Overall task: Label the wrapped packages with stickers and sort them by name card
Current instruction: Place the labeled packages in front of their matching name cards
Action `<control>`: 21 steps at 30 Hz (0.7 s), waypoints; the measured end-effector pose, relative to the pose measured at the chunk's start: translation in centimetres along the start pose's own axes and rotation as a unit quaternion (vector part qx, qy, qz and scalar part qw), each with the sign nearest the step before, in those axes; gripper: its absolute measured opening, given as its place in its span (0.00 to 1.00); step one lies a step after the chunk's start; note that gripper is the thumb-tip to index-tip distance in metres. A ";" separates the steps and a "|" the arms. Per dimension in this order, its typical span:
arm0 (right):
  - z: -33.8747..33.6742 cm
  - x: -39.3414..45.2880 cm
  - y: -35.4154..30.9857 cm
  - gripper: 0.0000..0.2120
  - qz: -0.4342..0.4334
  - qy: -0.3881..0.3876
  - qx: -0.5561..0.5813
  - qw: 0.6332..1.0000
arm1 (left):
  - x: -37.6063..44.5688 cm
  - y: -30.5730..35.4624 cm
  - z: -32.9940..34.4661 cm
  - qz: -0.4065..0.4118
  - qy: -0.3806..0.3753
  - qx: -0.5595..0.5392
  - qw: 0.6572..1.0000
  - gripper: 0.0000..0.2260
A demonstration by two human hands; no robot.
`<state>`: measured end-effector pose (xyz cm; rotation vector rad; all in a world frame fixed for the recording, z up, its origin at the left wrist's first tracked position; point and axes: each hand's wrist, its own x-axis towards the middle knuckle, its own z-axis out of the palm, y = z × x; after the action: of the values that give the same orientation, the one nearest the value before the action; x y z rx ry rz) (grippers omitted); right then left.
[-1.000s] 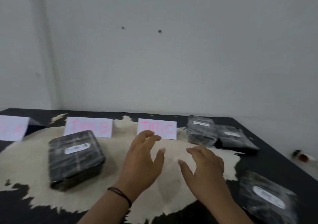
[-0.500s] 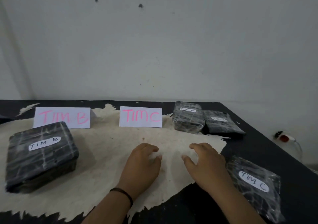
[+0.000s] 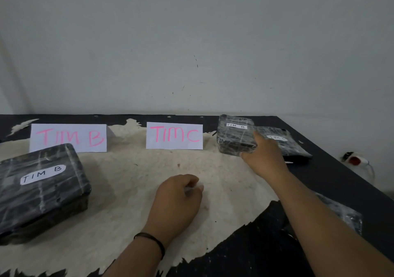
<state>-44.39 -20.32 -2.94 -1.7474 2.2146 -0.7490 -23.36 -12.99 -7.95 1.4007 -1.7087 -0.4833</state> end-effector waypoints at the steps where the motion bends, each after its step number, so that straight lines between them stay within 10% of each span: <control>1: 0.1 0.5 0.0 0.38 -0.002 -0.001 0.000 1.000 | 0.0 -0.1 0.0 0.003 0.004 -0.003 1.000 0.09; 21: -1.8 -5.0 -2.1 0.23 -0.087 0.158 0.103 0.978 | 0.1 0.3 -0.5 -0.022 0.042 -0.048 0.998 0.06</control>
<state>-42.09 -15.44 -1.03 -1.8373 2.0890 -1.3285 -23.14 -12.90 -7.40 1.3715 -1.5707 -0.5174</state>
